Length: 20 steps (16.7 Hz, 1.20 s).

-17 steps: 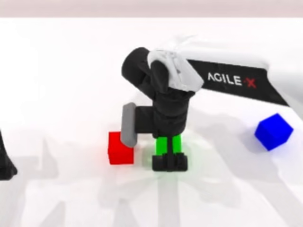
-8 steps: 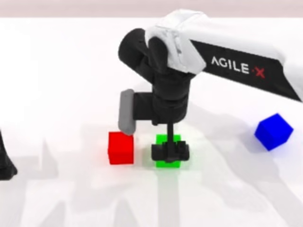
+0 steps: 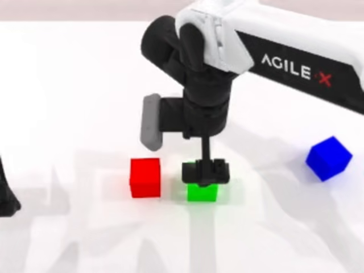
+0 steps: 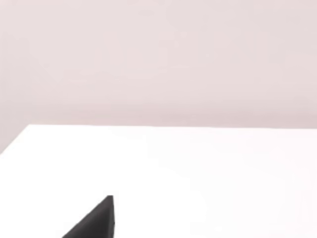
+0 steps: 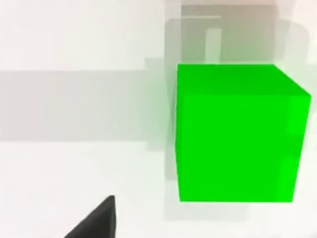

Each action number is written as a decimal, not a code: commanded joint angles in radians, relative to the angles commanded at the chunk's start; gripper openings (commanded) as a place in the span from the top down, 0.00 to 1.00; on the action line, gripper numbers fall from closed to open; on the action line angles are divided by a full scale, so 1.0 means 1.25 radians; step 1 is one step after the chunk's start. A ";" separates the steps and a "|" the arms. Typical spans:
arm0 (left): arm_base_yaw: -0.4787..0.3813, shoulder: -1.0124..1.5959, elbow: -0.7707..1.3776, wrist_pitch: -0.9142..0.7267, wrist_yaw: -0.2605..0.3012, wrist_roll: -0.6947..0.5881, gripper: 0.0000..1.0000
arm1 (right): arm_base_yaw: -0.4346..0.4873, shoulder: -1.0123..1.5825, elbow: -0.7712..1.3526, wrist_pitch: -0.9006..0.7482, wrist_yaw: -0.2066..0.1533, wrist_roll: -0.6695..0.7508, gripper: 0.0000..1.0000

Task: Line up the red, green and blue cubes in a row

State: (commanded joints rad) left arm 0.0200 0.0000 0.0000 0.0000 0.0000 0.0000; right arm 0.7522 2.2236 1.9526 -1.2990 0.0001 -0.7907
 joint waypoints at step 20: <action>0.000 0.000 0.000 0.000 0.000 0.000 0.00 | -0.420 -0.207 -0.383 0.174 0.001 0.417 0.00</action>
State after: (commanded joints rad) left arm 0.0200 0.0000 0.0000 0.0000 0.0000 0.0000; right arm 0.2274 1.9646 1.4742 -1.0820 0.0014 -0.2688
